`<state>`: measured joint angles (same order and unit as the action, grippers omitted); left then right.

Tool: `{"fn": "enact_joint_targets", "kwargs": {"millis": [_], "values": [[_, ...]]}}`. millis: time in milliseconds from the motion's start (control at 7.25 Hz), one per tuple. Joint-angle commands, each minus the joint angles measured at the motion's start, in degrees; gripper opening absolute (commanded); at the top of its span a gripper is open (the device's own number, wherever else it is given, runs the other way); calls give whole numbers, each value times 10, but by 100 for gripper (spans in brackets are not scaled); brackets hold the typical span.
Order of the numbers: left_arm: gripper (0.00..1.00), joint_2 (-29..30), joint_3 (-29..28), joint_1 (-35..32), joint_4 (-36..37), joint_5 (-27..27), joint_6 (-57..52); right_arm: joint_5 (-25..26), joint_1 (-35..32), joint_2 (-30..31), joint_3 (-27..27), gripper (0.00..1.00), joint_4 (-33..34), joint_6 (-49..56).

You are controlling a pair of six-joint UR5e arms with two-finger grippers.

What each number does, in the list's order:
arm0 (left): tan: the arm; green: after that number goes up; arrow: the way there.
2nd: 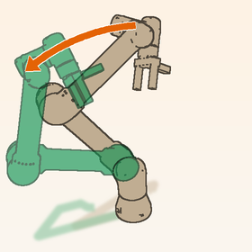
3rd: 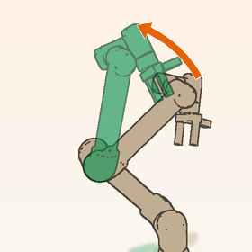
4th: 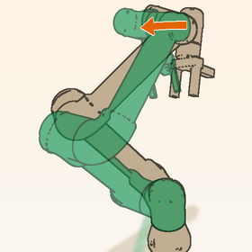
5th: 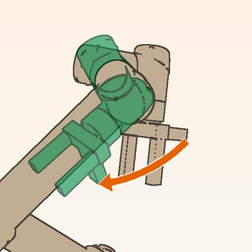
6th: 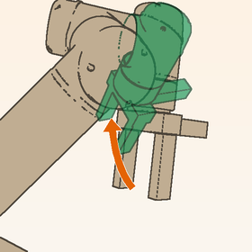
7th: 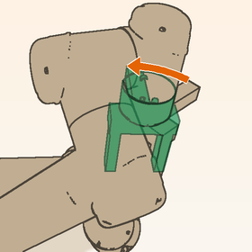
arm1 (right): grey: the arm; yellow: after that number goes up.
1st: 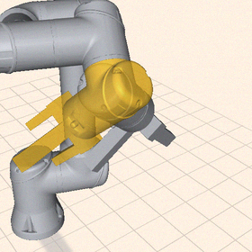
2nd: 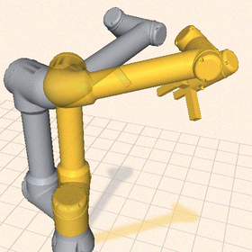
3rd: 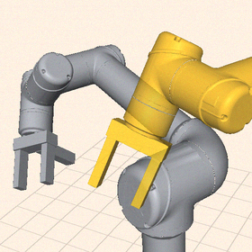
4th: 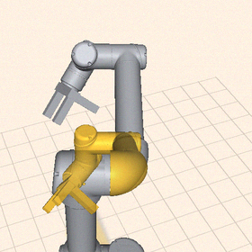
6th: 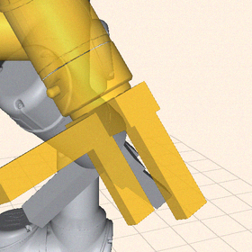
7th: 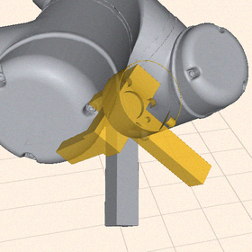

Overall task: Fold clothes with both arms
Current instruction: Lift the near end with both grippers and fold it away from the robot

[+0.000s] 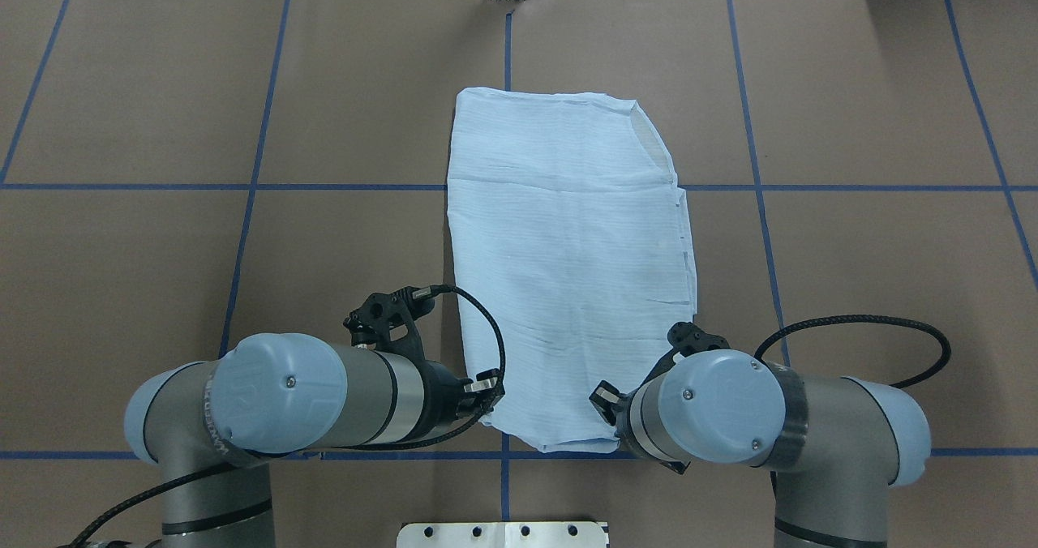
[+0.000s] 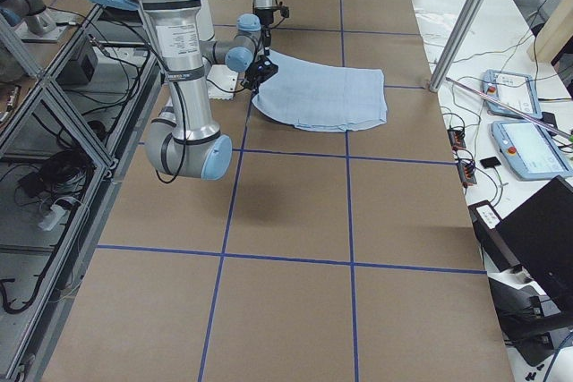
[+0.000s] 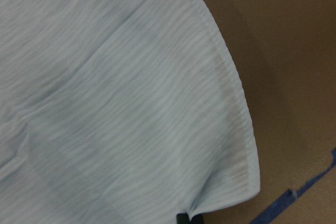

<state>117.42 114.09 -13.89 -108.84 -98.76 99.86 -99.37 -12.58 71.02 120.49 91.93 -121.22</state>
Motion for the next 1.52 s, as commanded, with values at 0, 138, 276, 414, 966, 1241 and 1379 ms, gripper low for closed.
{"fn": "enact_joint_targets", "kwargs": {"millis": [0,138,276,414,966,1241,1379], "values": [[0,1,25,35,13,1,6,-4,19,-4,50,0,-3,0],[0,-1,48,42,14,1,8,-5,35,-5,84,0,-3,0],[0,-2,87,53,46,1,8,-4,48,-5,113,0,-1,-1],[0,-2,142,60,107,0,9,-4,61,-4,139,0,-1,-2],[0,1,139,43,161,-13,-1,-3,24,-7,126,0,0,1],[0,2,76,-25,92,-15,-3,-1,-28,-38,74,0,0,42],[0,2,66,-57,77,-16,-2,-3,-57,-64,39,0,-1,44]]}}
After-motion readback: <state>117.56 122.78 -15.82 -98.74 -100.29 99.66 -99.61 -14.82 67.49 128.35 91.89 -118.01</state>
